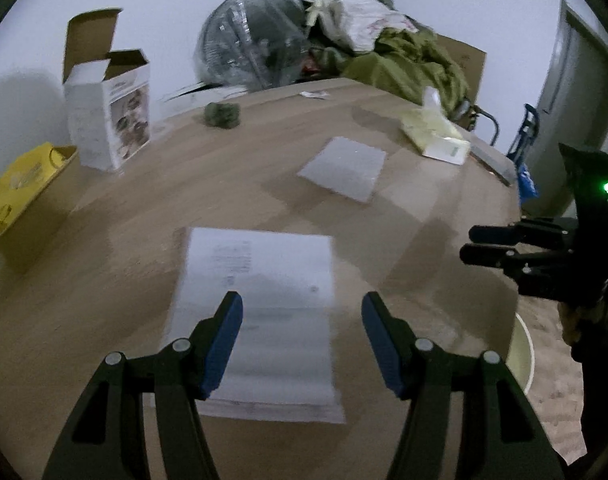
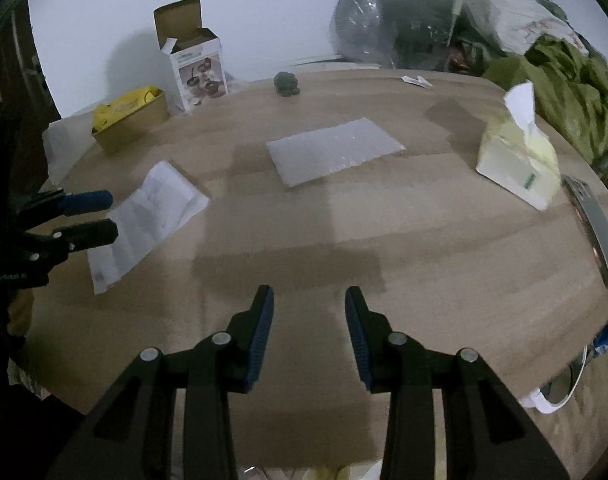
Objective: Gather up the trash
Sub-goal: 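Grasp bubble-wrap sheet with right gripper while left moves over clear bag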
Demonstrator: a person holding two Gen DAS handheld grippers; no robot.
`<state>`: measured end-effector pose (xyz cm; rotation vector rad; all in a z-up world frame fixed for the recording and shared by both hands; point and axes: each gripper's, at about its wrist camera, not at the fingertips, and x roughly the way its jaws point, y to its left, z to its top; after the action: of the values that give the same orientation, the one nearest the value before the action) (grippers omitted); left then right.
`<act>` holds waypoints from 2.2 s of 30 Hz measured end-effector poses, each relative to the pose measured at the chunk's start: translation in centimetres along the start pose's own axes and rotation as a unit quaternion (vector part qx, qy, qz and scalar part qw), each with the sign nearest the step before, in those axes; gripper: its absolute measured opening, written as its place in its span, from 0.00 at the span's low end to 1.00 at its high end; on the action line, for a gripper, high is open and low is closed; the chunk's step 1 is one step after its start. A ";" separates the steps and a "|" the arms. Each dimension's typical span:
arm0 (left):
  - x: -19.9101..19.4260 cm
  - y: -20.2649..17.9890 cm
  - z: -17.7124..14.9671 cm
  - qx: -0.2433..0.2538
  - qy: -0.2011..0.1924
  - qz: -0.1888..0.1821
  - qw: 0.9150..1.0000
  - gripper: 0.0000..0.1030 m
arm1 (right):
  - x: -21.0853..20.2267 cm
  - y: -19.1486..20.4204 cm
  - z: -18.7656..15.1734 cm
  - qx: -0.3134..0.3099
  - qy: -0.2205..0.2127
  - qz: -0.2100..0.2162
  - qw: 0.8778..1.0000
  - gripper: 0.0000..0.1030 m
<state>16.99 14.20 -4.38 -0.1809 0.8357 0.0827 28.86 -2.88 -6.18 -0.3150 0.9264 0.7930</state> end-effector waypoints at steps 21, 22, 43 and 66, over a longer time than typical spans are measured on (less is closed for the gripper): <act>3.4 1.9 4.9 0.070 0.047 0.011 0.996 0.61 | 6.2 -0.9 9.6 -0.051 -0.013 0.005 0.999 0.58; 3.6 1.8 5.2 0.081 0.051 0.009 0.995 0.61 | 6.5 -1.2 10.2 -0.051 -0.016 0.010 0.999 0.59; 7.3 1.8 6.0 0.165 0.116 -0.063 0.977 0.61 | 12.8 -3.0 14.2 -0.051 0.048 -0.020 0.997 0.63; 6.5 2.3 5.0 0.188 0.140 -0.063 0.970 0.61 | 12.3 -1.5 13.2 -0.105 0.046 0.003 0.993 0.25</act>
<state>24.70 17.47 -6.24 0.1151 1.1025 -0.2253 42.08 9.35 -8.59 -0.5360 0.9314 0.8896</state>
